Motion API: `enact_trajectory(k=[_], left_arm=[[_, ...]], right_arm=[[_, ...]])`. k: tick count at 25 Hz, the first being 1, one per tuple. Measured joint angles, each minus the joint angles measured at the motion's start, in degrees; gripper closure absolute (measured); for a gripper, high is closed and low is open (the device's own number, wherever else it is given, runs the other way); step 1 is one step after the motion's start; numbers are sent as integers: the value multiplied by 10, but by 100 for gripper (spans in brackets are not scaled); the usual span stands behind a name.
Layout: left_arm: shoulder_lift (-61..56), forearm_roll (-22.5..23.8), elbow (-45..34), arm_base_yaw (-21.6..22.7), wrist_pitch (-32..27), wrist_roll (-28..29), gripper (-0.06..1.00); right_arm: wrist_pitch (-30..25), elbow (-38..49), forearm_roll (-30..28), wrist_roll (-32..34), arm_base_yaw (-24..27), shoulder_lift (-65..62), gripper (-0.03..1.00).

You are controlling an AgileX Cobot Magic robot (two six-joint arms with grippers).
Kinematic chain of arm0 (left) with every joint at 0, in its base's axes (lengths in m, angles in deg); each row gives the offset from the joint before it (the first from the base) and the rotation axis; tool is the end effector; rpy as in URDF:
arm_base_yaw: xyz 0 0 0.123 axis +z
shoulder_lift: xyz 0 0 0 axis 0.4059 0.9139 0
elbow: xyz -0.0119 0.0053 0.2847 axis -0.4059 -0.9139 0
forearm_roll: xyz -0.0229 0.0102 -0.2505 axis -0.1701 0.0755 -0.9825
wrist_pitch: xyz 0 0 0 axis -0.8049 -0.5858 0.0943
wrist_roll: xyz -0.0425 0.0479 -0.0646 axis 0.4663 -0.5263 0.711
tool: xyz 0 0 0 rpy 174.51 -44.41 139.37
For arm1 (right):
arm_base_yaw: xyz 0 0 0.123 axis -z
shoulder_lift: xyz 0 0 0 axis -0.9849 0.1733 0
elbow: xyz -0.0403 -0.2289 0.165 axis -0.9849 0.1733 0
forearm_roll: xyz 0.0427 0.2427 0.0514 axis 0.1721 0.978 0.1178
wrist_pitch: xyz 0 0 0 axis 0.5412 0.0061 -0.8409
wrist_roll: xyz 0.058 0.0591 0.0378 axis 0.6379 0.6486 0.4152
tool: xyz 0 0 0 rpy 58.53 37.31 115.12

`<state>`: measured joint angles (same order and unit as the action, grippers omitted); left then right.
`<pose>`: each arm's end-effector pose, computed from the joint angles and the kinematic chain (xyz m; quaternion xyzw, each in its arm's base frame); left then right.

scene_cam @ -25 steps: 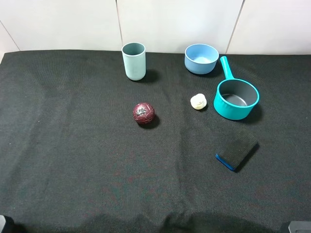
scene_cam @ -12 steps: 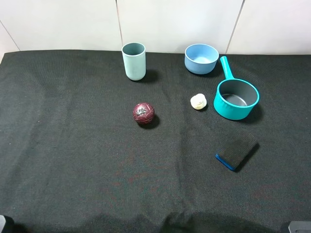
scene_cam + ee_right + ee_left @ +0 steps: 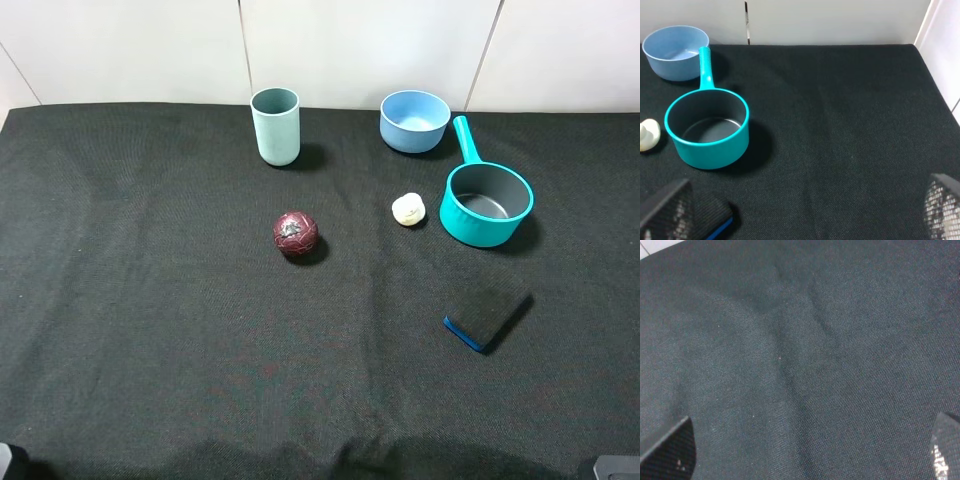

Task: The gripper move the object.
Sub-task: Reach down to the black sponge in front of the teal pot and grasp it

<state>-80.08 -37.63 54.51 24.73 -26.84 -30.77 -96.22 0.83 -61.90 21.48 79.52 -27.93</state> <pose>-0.0067 -0.0102 0.2748 0.1275 0.8465 0.0196 0.5165 -0.0042 -0.0054 0.2798 0.0128 0.8419 -0.0229 0.5389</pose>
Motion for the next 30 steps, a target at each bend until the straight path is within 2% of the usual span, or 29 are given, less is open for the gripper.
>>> enact_trajectory(k=[8,17,25,30], left_arm=[[98,-2,60,0,-4,-3,-5],[250,-12,140,0,-54,-23,-5],[340,-26,193,0,-55,-40,-5],[381,-27,205,-24,-55,-41,-5]], right_arm=[[0,0,0,0,0,0,27],[0,0,0,0,0,0,27],[0,0,0,0,0,0,27],[0,0,0,0,0,0,27]])
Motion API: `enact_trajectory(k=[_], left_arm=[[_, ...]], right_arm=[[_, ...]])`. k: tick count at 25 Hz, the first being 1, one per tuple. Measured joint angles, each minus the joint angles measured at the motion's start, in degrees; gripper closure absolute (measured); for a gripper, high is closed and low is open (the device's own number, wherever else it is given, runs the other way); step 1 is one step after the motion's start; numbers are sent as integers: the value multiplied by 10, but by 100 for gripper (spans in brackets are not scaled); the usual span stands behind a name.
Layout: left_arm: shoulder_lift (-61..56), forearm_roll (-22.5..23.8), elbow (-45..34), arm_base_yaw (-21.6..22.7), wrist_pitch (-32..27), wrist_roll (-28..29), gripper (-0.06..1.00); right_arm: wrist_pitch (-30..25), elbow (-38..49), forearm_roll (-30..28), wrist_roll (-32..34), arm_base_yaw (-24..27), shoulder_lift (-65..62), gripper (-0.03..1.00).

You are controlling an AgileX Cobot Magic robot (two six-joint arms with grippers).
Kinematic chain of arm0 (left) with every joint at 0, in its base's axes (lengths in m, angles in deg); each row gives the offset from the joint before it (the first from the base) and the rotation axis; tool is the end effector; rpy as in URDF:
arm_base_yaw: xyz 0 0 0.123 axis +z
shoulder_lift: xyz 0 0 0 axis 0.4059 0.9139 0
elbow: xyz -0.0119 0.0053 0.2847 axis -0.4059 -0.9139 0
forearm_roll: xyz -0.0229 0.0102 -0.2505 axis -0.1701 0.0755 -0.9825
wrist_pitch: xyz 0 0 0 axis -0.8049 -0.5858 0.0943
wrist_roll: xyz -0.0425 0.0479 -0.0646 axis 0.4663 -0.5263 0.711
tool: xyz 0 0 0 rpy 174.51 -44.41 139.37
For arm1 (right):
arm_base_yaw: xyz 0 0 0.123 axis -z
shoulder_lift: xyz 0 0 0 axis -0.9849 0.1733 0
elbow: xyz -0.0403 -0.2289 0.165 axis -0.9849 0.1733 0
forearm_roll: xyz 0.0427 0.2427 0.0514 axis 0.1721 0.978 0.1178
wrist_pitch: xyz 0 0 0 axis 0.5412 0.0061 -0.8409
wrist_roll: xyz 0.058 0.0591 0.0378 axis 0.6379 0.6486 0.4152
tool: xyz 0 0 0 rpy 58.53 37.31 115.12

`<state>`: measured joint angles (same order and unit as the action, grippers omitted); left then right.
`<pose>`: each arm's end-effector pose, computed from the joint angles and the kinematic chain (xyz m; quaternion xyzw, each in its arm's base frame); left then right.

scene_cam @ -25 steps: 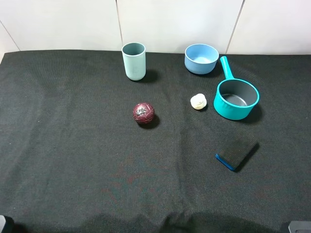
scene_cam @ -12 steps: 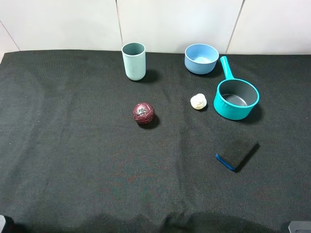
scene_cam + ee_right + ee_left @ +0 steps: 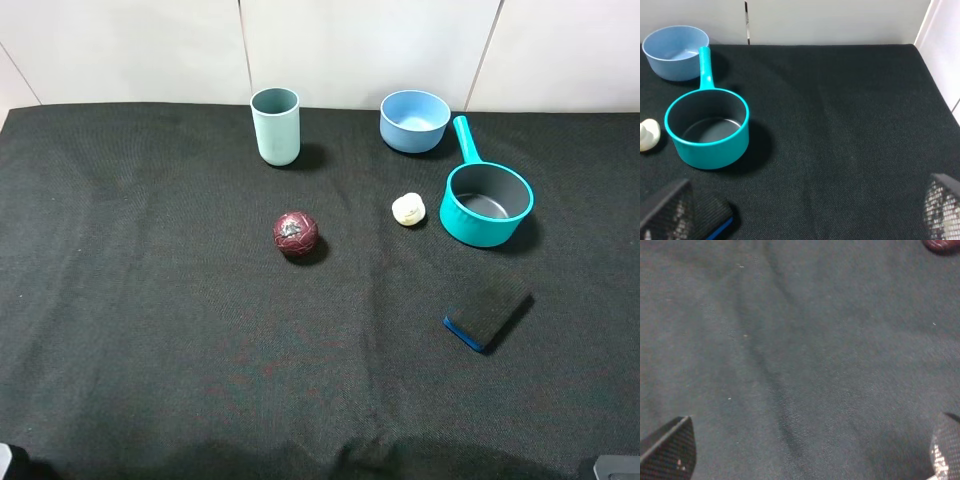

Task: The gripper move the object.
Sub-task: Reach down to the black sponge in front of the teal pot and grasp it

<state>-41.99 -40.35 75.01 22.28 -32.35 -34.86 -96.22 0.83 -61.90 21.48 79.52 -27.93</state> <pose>0.0905 -0.0171 0.3475 0.1847 0.9214 -0.0278 0.3407 -0.0042 -0.0054 0.2798 0.0128 0.8419 -0.0229 0.5389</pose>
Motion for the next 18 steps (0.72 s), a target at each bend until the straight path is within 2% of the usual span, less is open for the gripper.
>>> enact_trajectory(k=[8,18], left_arm=[[93,-1,2,-66,6,11,-5],[215,-1,3,-154,61,33,-5]], right_arm=[[0,0,0,0,0,0,27],[0,0,0,0,0,0,27]])
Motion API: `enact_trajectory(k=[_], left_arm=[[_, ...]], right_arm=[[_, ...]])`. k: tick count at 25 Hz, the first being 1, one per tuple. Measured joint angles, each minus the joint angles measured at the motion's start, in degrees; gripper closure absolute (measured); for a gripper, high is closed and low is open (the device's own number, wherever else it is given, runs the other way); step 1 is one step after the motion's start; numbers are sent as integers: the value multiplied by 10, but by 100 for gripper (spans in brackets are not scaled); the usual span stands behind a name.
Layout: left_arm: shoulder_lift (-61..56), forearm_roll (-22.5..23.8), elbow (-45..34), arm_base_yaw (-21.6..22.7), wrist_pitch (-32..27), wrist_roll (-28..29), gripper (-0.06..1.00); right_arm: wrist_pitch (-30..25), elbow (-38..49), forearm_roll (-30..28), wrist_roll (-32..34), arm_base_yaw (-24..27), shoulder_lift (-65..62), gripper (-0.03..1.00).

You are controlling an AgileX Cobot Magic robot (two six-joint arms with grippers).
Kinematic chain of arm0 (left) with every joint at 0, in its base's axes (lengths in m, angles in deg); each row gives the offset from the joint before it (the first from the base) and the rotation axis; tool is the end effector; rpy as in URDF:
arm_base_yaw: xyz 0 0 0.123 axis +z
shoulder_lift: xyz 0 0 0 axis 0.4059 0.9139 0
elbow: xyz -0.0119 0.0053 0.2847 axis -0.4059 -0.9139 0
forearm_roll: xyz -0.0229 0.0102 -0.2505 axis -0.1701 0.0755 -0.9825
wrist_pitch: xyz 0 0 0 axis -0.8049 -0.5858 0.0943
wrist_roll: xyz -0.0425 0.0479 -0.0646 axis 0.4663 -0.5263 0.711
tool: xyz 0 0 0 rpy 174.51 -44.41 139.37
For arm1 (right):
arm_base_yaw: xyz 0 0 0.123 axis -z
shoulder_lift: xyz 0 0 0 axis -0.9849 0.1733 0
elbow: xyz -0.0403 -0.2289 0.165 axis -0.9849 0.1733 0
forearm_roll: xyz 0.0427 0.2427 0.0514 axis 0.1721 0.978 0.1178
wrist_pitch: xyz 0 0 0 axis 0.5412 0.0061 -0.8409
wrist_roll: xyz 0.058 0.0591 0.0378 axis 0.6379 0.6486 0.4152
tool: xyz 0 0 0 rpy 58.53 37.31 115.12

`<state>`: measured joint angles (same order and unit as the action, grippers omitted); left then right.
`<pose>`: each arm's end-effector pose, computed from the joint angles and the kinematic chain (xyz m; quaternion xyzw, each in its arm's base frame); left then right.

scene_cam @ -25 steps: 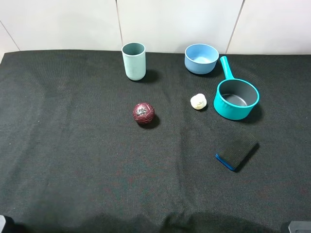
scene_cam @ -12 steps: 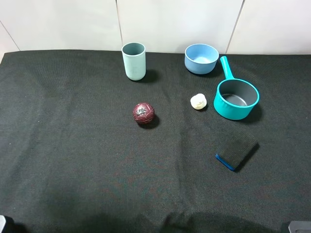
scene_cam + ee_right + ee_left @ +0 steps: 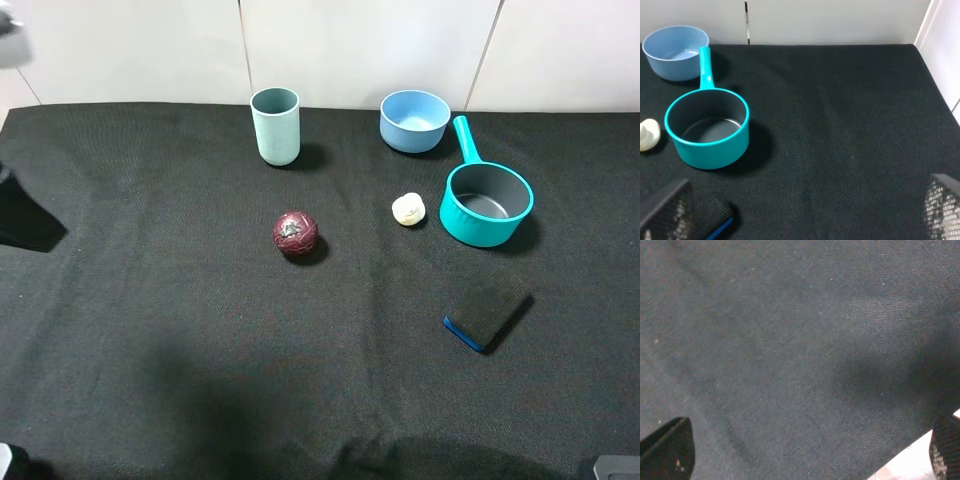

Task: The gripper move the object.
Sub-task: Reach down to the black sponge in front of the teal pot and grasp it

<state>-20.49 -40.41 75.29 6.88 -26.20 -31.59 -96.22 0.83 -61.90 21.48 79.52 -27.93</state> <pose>0.1646 -0.0650 0.3033 0.2723 0.9365 -0.0810 0.2055 -0.0042 -0.0054 0.2798 0.0128 0.8419 -0.0229 0.5389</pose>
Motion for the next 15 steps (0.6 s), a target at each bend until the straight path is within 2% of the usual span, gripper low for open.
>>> enact_trajectory(k=[15], left_arm=[[195,14,139,-121,10,6,-5]], right_arm=[[0,0,0,0,0,0,27]])
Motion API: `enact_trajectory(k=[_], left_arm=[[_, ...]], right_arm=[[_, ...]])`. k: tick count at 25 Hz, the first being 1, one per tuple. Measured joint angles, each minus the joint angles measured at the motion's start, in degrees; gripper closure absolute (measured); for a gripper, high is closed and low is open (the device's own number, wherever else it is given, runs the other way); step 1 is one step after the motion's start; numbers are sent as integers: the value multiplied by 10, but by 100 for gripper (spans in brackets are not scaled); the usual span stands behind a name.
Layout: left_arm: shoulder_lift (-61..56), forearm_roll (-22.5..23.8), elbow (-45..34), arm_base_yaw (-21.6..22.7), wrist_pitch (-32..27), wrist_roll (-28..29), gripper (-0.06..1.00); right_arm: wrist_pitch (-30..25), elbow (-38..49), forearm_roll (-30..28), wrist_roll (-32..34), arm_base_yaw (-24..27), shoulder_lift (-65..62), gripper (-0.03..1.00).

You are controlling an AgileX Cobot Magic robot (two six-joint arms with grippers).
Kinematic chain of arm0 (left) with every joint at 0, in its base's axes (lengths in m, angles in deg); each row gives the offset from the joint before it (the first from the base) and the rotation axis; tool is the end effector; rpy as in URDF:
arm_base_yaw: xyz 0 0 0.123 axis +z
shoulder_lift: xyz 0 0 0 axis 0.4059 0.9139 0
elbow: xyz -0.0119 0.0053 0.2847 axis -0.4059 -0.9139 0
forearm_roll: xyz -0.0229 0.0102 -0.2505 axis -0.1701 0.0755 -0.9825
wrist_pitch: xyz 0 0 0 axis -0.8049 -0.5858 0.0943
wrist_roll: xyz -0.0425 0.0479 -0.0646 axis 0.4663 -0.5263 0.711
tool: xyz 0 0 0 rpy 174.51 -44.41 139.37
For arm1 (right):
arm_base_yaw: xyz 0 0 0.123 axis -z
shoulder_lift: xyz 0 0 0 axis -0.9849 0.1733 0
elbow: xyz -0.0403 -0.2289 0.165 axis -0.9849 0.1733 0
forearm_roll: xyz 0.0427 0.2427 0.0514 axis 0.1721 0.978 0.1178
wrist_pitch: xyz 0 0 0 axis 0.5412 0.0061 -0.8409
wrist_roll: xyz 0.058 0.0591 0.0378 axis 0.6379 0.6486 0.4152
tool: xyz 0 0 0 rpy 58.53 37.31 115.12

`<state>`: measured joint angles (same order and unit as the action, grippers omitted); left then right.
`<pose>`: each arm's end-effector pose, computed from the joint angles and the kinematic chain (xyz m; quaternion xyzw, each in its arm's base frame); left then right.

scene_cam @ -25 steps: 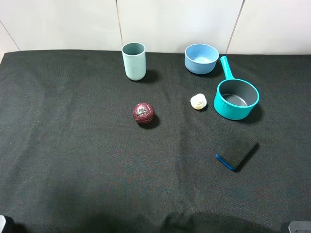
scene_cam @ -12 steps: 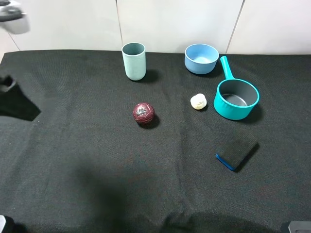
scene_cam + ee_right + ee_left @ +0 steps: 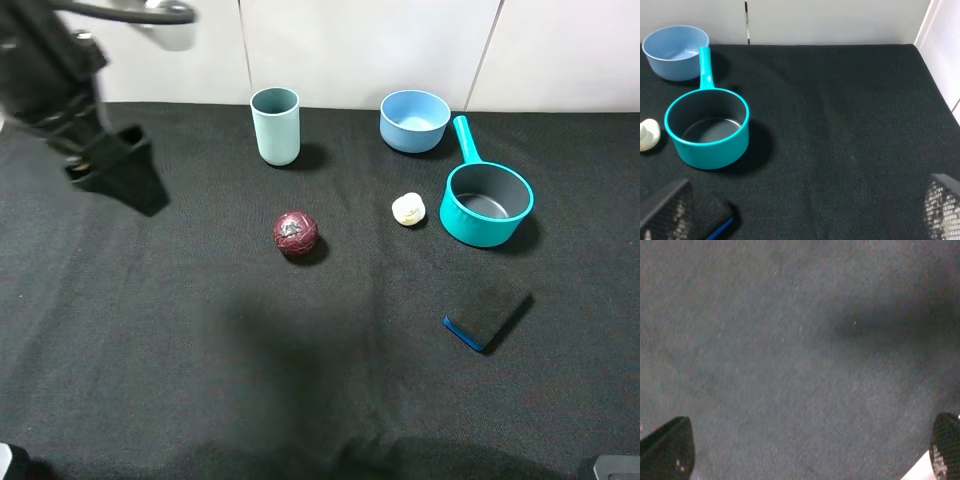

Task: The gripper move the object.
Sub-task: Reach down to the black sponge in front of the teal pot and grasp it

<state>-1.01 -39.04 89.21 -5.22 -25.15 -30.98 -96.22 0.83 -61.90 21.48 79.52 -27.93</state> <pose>0.2235 -0.1383 0.2983 0.3673 0.9124 -0.0867 0.1584 -0.0042 -0.0054 0.2798 0.0128 0.8419 -0.0229 0.5389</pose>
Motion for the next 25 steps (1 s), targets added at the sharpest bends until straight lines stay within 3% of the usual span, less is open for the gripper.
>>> enact_trajectory(k=[11,25], left_arm=[[143,3,128,-83,0,1,-5],[267,14,264,-155,1,1,-5]], right_arm=[[0,0,0,0,0,0,27],[0,0,0,0,0,0,27]])
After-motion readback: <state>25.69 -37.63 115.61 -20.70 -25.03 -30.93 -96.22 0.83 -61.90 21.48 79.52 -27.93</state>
